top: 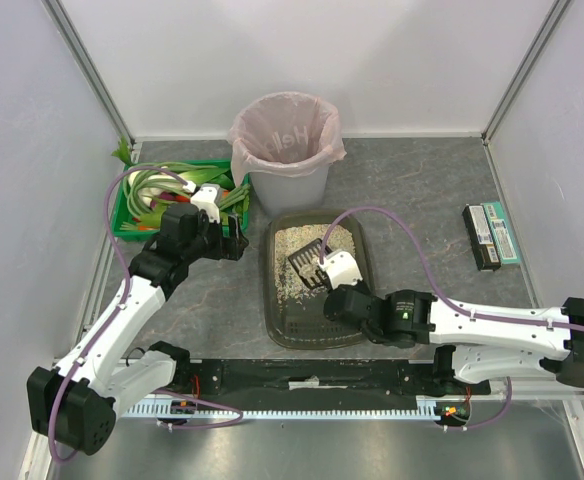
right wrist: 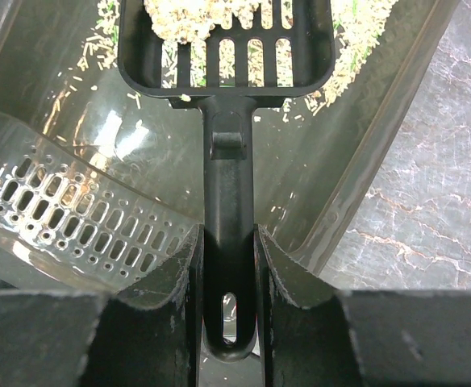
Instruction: Clean the litter box
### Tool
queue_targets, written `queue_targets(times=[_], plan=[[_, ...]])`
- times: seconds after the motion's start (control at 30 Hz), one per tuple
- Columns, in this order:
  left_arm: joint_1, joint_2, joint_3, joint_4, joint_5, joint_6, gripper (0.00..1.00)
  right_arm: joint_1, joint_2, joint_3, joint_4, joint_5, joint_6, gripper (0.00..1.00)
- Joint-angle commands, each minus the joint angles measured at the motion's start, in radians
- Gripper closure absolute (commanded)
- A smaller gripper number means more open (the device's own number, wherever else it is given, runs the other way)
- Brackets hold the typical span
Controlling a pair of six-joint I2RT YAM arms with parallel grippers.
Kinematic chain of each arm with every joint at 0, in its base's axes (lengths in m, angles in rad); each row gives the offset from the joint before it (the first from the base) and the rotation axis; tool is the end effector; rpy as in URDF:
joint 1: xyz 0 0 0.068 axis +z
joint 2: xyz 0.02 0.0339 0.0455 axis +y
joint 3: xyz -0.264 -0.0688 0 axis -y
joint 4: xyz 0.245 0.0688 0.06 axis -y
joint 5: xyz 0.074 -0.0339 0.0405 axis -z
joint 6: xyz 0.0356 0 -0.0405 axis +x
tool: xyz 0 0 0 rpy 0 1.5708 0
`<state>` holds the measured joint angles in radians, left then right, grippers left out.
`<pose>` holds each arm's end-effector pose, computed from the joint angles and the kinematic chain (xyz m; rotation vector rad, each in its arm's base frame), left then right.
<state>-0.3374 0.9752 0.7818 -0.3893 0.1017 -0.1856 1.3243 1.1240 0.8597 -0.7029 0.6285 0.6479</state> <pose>0.2019 -0.0747 0.2836 0.2247 2.1673 -0.4104 0.0731 0.2048 0.2609 -0.5424 2.2419 0.1840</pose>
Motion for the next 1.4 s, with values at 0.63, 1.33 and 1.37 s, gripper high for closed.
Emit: queue_targets(times=[0.63,1.33,1.37], plan=[[-0.011,-0.023,0.004,0.021,0.016,-0.003,0.14,-0.016,-0.159,0.278,-0.036,-0.062,-0.112,1.0],[-0.035,-0.055,0.007,0.021,0.035,-0.005,0.14,-0.405,0.171,0.752,0.026,-0.104,-0.481,1.0],[-0.035,-0.055,0.008,0.02,0.035,-0.003,0.14,-0.415,0.2,0.791,0.025,-0.111,-0.497,1.0]])
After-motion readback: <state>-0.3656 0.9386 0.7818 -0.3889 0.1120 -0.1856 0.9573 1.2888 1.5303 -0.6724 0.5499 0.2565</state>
